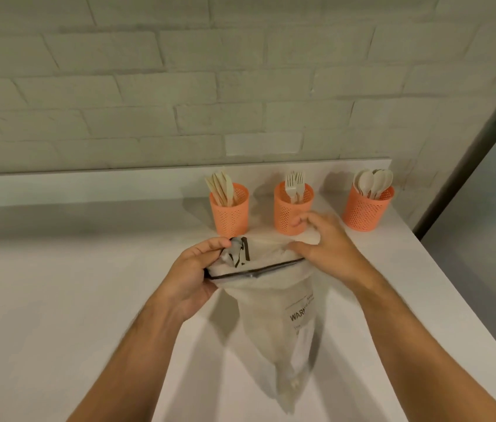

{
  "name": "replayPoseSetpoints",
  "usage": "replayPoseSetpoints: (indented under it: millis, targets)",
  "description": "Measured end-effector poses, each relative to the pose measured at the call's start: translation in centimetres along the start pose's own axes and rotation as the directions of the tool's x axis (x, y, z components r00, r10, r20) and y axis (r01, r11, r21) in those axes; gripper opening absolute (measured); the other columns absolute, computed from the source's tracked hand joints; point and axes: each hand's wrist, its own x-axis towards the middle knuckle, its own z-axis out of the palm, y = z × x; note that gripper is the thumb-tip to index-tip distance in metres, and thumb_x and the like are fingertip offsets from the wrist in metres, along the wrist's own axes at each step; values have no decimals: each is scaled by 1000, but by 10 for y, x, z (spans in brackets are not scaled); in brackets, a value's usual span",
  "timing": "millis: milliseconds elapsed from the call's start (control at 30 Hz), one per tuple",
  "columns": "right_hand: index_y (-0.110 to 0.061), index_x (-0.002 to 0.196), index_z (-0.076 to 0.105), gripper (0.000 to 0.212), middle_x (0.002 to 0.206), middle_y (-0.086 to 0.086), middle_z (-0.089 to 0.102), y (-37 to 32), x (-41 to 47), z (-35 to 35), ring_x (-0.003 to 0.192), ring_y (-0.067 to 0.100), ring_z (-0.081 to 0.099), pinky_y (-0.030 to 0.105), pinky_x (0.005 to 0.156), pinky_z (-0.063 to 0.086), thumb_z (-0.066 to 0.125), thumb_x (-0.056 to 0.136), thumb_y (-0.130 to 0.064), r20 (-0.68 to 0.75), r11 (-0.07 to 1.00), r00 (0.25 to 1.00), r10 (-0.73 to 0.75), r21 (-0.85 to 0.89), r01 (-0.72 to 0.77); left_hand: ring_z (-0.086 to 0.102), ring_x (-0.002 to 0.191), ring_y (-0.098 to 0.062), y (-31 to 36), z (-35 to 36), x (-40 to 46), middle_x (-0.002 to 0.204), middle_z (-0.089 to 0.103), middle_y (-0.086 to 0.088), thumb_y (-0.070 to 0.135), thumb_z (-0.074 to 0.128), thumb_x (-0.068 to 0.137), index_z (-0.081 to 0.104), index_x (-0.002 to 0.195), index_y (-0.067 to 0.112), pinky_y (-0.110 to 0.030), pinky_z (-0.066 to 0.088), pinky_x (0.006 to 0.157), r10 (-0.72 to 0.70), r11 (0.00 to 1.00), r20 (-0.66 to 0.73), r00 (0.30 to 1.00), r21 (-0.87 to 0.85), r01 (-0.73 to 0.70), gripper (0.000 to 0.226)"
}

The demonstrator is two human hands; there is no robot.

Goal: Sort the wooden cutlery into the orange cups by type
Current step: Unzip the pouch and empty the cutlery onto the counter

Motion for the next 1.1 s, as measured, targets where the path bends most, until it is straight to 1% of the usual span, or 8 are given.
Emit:
replayPoseSetpoints:
  millis: [100,267,500,667,767,833,967,1100]
  targets:
    - [-30,105,69,26,111,-12,63,-25,-16,-9,102,0,59,12,92,44,77,84,-16,253,954,930,-265,-73,291,64,67,-16,1,-4,-1,83,73,-4,-2,40,98,68,86,12,-23,50,59,11,996,-26,1000,93,-9,34]
    - [-42,123,59,47,93,-28,65,-53,-36,-8,72,-11,58,9,66,43,77,80,-35,688,891,721,82,-374,256,59,54,-14,1,1,-5,81,62,-9,-6,39,97,65,84,10,-21,51,53,8,1000,-39,999,-20,-9,33]
    - [-20,91,51,18,85,2,49,-56,-67,-5,96,25,36,27,59,33,65,80,-23,655,735,716,243,-606,305,69,83,-29,-4,-10,-5,92,70,-15,-10,49,87,57,85,19,-45,58,70,-139,870,-2,990,-478,122,30]
    - [-24,71,48,28,64,-11,44,-39,-57,2,78,16,44,36,65,14,58,76,2,452,546,871,-192,-688,477,68,68,-31,2,-5,-11,88,66,-17,4,49,90,57,86,17,-43,58,66,-89,774,-74,993,-633,22,16]
    - [-31,63,56,37,62,-15,53,-24,-37,9,74,14,51,34,65,12,80,60,-2,222,549,884,-412,-714,436,55,54,-17,-2,0,-21,79,59,-10,-8,52,88,62,80,17,-31,50,58,68,975,-138,988,-200,-95,27]
    - [-28,62,62,32,62,-12,54,-18,-27,18,75,16,50,33,67,12,91,58,-14,172,530,862,-476,-727,438,47,50,-14,-8,0,-27,78,50,-12,-16,53,82,69,75,15,-26,43,55,150,954,-147,978,279,-105,36]
    - [-22,66,68,29,64,-8,51,-3,-24,30,80,14,39,30,70,7,91,56,-8,134,499,807,-576,-724,476,58,83,-18,-9,-8,-22,103,53,-1,-3,56,80,73,96,40,-17,42,65,232,267,-50,971,964,-15,48]
    - [-27,89,68,37,93,-7,52,-10,-33,12,97,17,45,35,71,21,79,67,0,337,494,858,-388,-710,502,45,106,-11,-1,2,-21,131,25,6,-4,62,77,45,143,27,-16,42,84,33,241,96,995,965,-101,75]
